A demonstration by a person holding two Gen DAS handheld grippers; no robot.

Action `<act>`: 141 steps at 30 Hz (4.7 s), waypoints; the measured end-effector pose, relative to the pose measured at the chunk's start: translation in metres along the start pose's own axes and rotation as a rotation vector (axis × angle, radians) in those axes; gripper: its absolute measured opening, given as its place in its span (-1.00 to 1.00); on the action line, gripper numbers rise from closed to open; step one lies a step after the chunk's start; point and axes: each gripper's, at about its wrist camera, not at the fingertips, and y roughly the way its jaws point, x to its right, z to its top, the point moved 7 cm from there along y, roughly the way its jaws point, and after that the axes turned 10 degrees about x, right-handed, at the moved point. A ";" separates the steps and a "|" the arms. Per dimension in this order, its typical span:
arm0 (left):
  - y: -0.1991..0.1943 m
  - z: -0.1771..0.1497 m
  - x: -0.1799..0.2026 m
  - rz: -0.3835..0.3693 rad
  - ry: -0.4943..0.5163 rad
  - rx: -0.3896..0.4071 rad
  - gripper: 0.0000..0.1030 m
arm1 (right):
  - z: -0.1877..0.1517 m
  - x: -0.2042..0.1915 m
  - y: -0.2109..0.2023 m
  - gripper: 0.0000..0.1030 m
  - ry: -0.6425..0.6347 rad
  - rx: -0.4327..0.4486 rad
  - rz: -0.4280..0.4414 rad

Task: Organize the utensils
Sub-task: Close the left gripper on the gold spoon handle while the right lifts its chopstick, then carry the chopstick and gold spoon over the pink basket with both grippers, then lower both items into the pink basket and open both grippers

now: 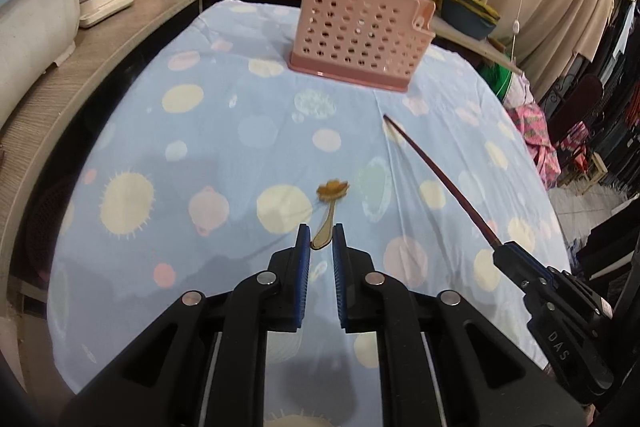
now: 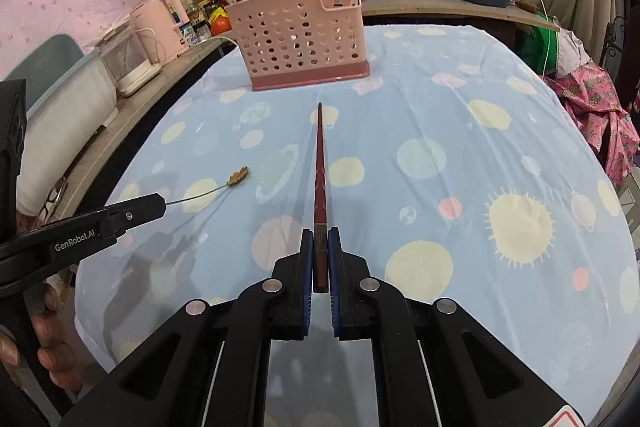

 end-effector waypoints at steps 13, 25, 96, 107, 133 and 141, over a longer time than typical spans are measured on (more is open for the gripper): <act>-0.024 0.054 -0.002 -0.020 -0.010 0.083 -0.99 | 0.075 -0.001 -0.036 -0.86 0.065 0.152 0.059; -0.031 0.111 0.001 -0.044 -0.007 0.141 -0.99 | 0.157 -0.010 -0.053 -0.86 0.062 0.291 0.104; 0.095 0.286 0.042 -0.055 0.039 0.232 -0.99 | 0.299 -0.017 0.138 -0.86 0.022 0.312 0.054; 0.101 0.287 0.041 -0.057 0.024 0.225 -0.99 | 0.292 -0.016 0.140 -0.85 0.020 0.302 0.048; 0.073 0.274 0.049 0.026 0.065 0.266 -0.18 | 0.288 -0.001 0.105 -0.29 0.044 0.342 0.033; 0.047 0.250 0.053 0.100 0.114 0.280 0.18 | 0.265 0.002 0.078 -0.07 0.034 0.325 0.031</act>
